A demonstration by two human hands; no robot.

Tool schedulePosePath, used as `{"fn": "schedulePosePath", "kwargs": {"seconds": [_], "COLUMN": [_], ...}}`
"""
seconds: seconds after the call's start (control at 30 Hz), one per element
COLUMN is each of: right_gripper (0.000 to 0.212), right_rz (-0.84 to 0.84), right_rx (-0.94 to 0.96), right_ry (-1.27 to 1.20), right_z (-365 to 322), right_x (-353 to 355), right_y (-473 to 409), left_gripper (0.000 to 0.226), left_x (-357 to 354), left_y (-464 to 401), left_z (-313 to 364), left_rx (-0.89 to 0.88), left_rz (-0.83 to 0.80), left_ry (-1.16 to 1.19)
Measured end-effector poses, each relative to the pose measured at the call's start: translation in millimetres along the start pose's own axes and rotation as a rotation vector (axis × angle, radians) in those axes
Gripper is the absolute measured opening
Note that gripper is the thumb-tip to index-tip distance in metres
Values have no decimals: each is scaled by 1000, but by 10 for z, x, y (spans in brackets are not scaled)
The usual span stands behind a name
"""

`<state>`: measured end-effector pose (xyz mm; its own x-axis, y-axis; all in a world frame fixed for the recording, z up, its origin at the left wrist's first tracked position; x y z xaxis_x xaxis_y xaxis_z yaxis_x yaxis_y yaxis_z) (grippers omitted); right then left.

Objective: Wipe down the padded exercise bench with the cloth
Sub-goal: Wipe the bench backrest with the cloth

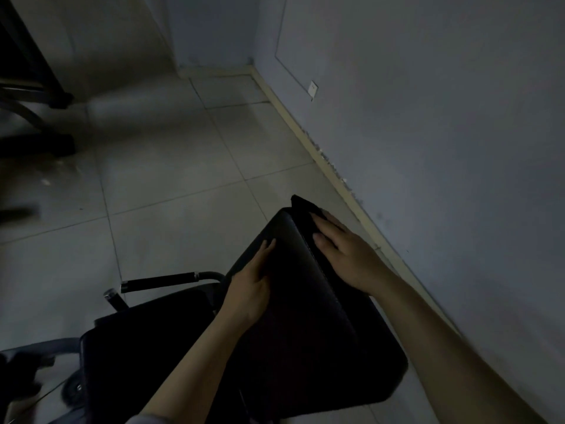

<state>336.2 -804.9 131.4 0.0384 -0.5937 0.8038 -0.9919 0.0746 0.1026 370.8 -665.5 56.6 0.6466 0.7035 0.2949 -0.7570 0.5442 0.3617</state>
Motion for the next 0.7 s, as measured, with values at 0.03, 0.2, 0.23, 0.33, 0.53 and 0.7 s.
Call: {"fn": "schedulePosePath", "kwargs": {"seconds": [0.03, 0.2, 0.23, 0.33, 0.53, 0.7], "right_gripper": [44, 40, 40, 44, 55, 52], "right_rz": [43, 159, 122, -50, -65, -79], "right_rx": [9, 137, 130, 159, 166, 89], "right_ry": [45, 398, 429, 456, 367, 359], "right_z": [-69, -482, -492, -385, -320, -301], "right_x": [40, 151, 99, -158, -223, -220], "right_y": [78, 1084, 1291, 1530, 544, -366], "left_gripper": [70, 70, 69, 69, 68, 71], "left_x": [-3, 9, 9, 5, 29, -25], "left_y": [-3, -26, -28, -33, -60, -46], "left_z": [-17, -55, -58, -78, -84, -129], "left_rx": [0, 2, 3, 12, 3, -10], "left_rz": [5, 14, 11, 5, 13, 52], "left_ry": [-33, -93, -93, -90, -15, 15]}}
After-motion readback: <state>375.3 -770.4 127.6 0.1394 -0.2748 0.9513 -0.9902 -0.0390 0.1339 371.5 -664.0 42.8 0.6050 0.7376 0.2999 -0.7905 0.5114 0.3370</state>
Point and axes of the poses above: each hand's wrist, its own y-axis away from the middle knuckle, its own x-axis out of the back of the hand, z = x × y, the point moved 10 cm from there along -y, towards the middle knuckle, and after that the axes turned 9 degrees about x, right-handed, at the moved point
